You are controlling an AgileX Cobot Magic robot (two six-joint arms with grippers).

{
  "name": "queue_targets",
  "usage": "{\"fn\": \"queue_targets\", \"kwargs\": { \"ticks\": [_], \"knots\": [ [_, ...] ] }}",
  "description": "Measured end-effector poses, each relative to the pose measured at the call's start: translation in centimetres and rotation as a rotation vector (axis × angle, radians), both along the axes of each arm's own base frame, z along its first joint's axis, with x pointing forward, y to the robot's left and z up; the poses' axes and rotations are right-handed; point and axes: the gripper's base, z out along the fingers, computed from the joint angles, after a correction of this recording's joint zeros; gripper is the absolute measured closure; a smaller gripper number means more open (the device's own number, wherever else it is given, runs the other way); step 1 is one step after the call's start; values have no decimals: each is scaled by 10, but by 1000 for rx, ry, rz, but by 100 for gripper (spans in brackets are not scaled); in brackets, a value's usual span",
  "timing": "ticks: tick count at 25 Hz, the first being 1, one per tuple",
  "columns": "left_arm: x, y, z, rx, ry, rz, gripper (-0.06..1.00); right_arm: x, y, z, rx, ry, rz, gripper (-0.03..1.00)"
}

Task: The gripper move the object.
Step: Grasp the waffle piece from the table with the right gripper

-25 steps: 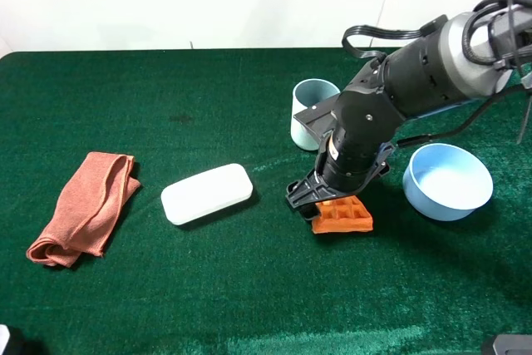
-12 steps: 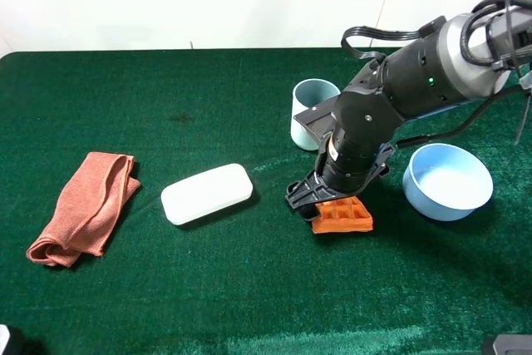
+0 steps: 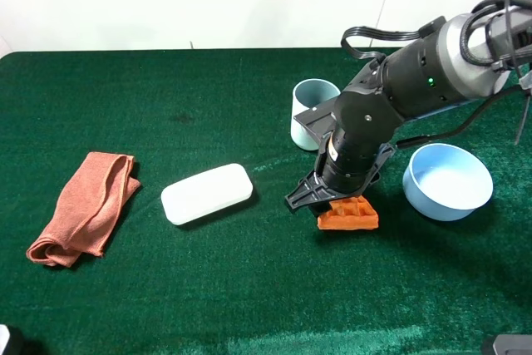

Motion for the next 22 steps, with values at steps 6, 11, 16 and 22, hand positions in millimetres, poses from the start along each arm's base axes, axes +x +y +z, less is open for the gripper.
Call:
{"fn": "queue_targets", "kwargs": {
  "ticks": [6, 11, 16, 22],
  "knots": [
    [0, 0, 0, 0, 0, 0, -5, 0, 0, 0, 0, 0, 0, 53],
    [0, 0, 0, 0, 0, 0, -5, 0, 0, 0, 4, -3, 0, 53],
    [0, 0, 0, 0, 0, 0, -5, 0, 0, 0, 5, -4, 1, 53],
    [0, 0, 0, 0, 0, 0, -5, 0, 0, 0, 5, -4, 1, 53]
  ]
}}
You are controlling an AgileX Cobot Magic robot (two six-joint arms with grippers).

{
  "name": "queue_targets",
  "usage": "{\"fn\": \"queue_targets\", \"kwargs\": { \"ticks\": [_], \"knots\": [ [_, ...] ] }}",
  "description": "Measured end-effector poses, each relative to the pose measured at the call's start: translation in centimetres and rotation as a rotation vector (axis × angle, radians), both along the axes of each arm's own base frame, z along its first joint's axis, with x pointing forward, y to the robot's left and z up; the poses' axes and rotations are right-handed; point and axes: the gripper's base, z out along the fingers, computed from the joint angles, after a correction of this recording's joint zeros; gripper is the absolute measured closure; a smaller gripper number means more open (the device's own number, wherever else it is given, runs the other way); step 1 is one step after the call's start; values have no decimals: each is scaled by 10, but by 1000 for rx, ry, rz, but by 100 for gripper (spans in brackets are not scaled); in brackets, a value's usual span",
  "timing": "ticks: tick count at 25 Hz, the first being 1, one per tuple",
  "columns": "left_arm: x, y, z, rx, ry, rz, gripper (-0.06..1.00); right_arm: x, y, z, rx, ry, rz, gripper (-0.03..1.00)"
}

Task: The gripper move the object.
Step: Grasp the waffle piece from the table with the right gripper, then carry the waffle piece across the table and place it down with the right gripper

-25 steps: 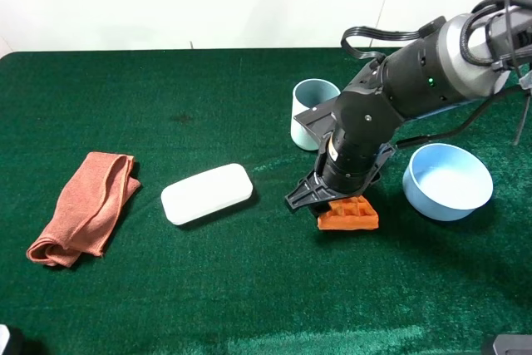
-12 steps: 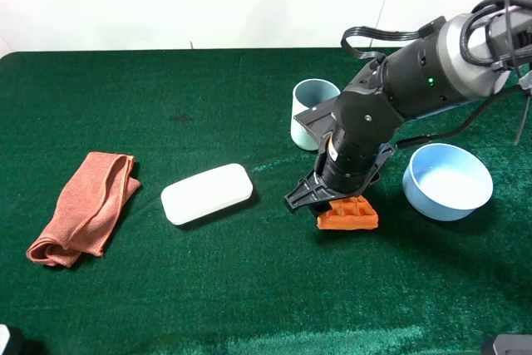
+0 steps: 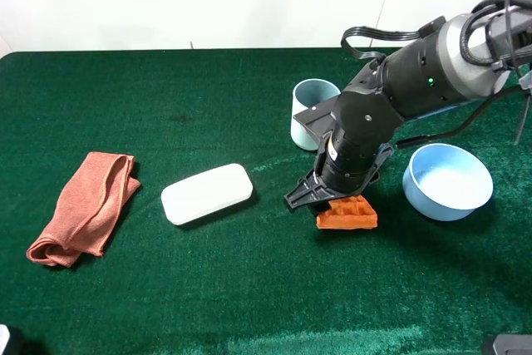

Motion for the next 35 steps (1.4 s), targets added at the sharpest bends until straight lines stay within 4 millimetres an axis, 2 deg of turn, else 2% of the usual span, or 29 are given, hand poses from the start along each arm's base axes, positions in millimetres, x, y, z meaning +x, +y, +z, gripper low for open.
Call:
{"fn": "queue_targets", "kwargs": {
  "ticks": [5, 10, 23, 30, 35],
  "knots": [
    [0, 0, 0, 0, 0, 0, -5, 0, 0, 1, 1, -1, 0, 53],
    [0, 0, 0, 0, 0, 0, -5, 0, -1, 11, 13, -17, -2, 53],
    [0, 0, 0, 0, 0, 0, -5, -4, -8, 59, 10, -52, 5, 53],
    [0, 0, 0, 0, 0, 0, -5, 12, -4, 101, -50, -60, 67, 53],
    [0, 0, 0, 0, 0, 0, -5, 32, -17, 124, -88, -56, 77, 53]
  ]
}}
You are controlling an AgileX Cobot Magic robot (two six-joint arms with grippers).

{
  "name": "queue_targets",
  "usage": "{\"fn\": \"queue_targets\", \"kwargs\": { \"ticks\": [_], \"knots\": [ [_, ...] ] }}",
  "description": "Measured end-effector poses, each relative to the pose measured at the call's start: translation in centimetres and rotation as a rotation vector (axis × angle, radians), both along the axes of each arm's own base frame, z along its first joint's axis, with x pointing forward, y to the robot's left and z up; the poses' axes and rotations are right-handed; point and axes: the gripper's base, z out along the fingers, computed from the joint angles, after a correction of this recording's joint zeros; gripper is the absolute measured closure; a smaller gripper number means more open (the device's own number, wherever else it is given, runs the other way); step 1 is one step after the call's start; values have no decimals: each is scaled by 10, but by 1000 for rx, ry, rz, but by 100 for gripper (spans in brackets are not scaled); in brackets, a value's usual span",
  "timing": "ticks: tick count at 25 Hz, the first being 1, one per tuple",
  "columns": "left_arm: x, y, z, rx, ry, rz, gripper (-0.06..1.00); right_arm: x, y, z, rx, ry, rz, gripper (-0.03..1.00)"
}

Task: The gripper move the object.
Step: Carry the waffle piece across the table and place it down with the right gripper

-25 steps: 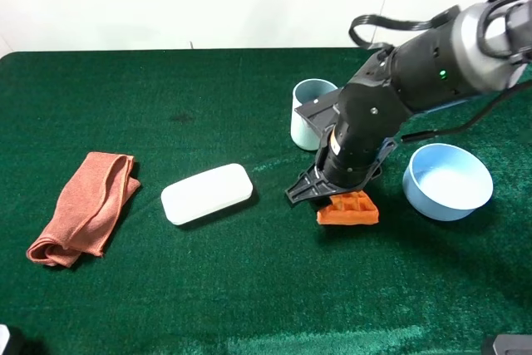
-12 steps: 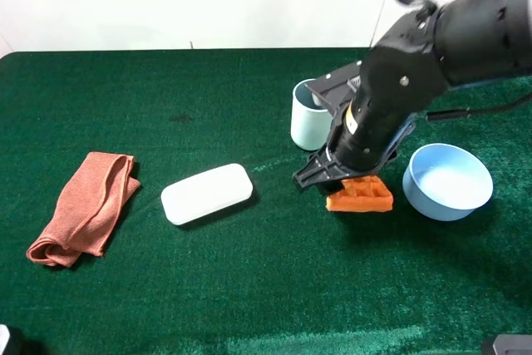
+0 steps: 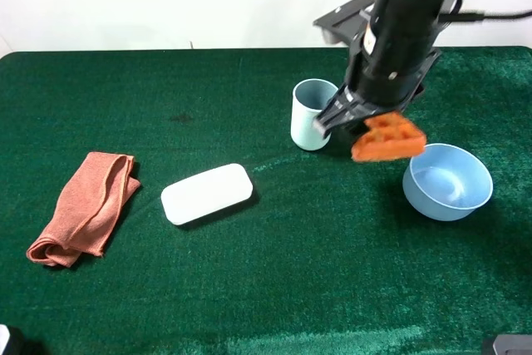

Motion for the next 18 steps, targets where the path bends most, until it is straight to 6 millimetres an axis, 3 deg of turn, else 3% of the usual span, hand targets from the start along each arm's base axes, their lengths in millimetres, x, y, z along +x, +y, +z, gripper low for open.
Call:
{"fn": "queue_targets", "kwargs": {
  "ticks": [9, 18],
  "knots": [
    [0, 0, 0, 0, 0, 0, -5, 38, -40, 18, 3, -45, -11, 53],
    [0, 0, 0, 0, 0, 0, -5, 70, -86, 19, 35, -138, -8, 53]
  ]
}}
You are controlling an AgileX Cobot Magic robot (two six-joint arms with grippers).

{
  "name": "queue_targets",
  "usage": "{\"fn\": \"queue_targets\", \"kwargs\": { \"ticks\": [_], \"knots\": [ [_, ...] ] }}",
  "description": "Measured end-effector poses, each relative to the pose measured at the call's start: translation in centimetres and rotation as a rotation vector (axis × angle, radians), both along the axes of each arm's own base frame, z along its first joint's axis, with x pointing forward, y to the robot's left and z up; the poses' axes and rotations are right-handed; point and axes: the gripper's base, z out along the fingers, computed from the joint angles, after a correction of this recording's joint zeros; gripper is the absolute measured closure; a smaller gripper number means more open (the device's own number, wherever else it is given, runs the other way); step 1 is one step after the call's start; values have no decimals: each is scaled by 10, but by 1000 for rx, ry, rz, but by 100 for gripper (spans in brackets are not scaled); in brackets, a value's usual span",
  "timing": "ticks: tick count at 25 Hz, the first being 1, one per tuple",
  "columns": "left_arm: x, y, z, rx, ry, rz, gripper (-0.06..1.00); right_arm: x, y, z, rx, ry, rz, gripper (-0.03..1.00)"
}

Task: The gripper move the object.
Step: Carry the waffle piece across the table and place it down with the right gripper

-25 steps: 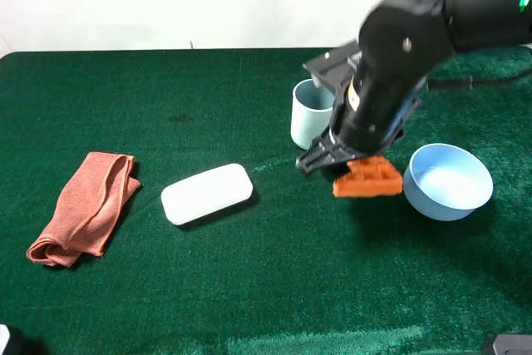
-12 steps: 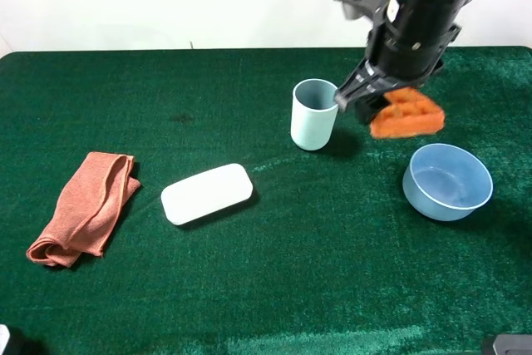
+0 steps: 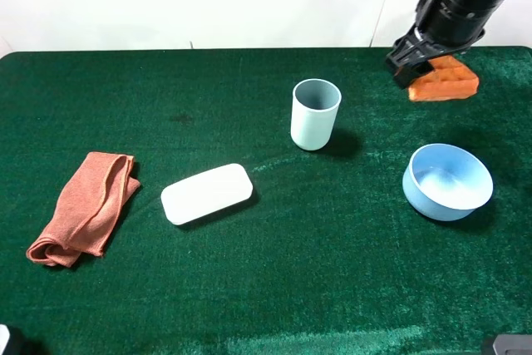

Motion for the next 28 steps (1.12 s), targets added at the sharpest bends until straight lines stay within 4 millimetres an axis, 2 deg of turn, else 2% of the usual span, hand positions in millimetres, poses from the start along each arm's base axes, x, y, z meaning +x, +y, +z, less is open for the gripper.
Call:
{"fn": "queue_targets", "kwargs": {
  "ticks": [4, 12, 22, 28],
  "knots": [
    [0, 0, 0, 0, 0, 0, -5, 15, -21, -7, -9, -22, 2, 53],
    [0, 0, 0, 0, 0, 0, -5, 38, -51, -47, -26, 10, -18, 53],
    [0, 0, 0, 0, 0, 0, -5, 56, -50, -102, 1, 36, -22, 53],
    [0, 0, 0, 0, 0, 0, -5, 67, -49, -113, 6, 73, -37, 53]
  ]
}}
